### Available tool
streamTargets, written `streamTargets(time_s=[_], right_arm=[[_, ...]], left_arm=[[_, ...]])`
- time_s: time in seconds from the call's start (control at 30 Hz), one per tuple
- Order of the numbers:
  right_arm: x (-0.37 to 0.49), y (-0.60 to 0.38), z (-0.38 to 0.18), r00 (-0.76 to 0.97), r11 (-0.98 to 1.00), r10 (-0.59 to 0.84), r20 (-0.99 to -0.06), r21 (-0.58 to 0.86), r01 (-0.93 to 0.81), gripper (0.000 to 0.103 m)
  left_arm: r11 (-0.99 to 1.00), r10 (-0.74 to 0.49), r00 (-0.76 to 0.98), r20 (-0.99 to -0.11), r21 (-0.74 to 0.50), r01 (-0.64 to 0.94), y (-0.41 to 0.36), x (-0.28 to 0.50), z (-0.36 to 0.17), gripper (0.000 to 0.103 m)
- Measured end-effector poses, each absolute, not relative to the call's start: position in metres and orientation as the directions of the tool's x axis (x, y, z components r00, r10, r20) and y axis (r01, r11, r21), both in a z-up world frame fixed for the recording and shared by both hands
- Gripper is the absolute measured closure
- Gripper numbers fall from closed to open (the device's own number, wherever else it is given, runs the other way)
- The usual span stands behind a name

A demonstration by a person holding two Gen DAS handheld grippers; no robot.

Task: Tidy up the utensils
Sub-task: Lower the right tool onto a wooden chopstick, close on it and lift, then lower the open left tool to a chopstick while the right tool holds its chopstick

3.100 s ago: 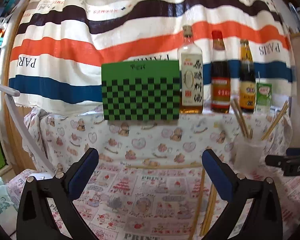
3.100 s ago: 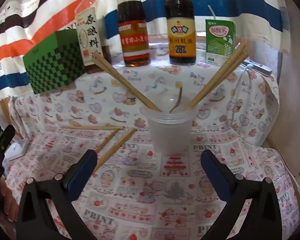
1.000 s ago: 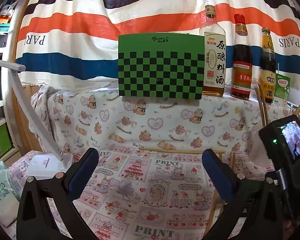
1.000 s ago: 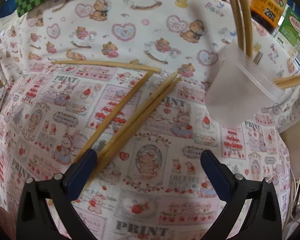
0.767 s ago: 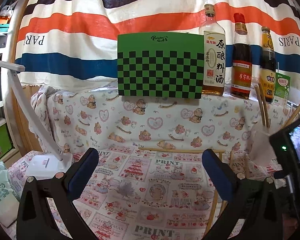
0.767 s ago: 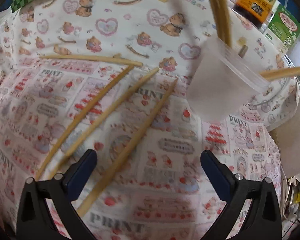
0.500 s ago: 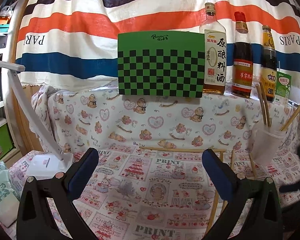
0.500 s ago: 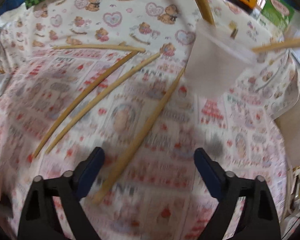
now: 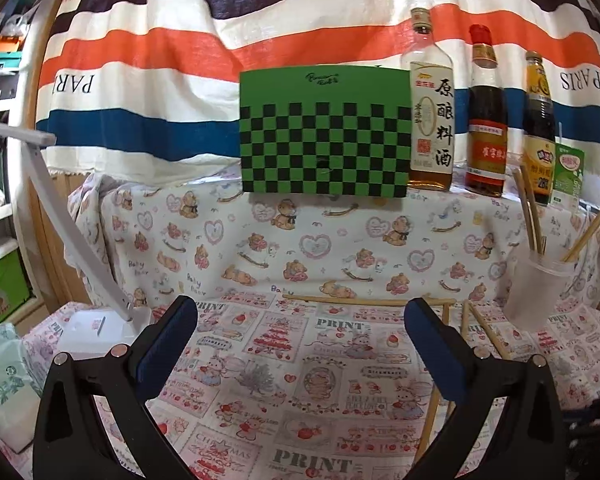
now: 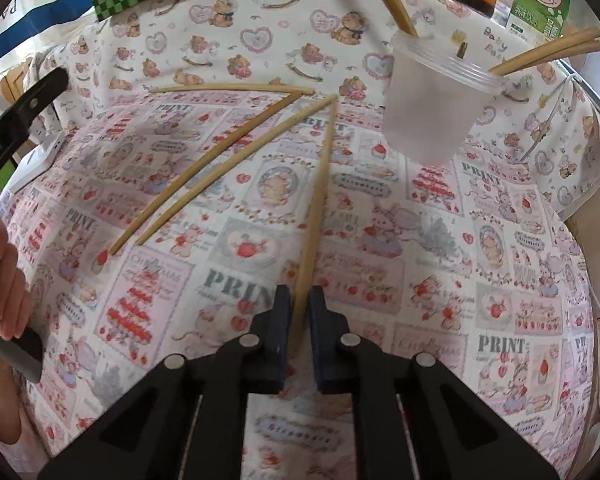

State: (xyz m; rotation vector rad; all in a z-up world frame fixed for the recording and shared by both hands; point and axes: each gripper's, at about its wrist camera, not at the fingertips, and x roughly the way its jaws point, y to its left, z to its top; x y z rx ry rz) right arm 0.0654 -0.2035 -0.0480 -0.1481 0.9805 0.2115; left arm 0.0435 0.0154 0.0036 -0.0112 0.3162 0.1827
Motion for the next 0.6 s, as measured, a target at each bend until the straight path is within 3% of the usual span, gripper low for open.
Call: streamTargets(time_s=[0.13, 0.27, 0.6], right_arm=[[0.054, -0.224, -0.021, 0.656, 0.959, 0.213, -0.724, 0.027, -0.281, 0.096], [0.031, -0.245, 0.006, 0.791, 0.961, 0.215, -0.573, -0.021, -0.277, 0.096], [0.009, -0.278, 0.069, 0.933, 0.969, 0.245, -0.263, 0.064, -0.237, 0.096]], left_arm=[[0.982, 0.18, 0.931, -0.318, 0.005, -0.188, 0.017, 0.044, 0.004, 0.0], [0.981, 0.182, 0.925, -0.333, 0.0, -0.193, 0.018, 0.047, 0.003, 0.0], [0.986, 0.162, 0.934, -0.319, 0.084, -0.143, -0.003, 0.043, 0.004, 0.0]])
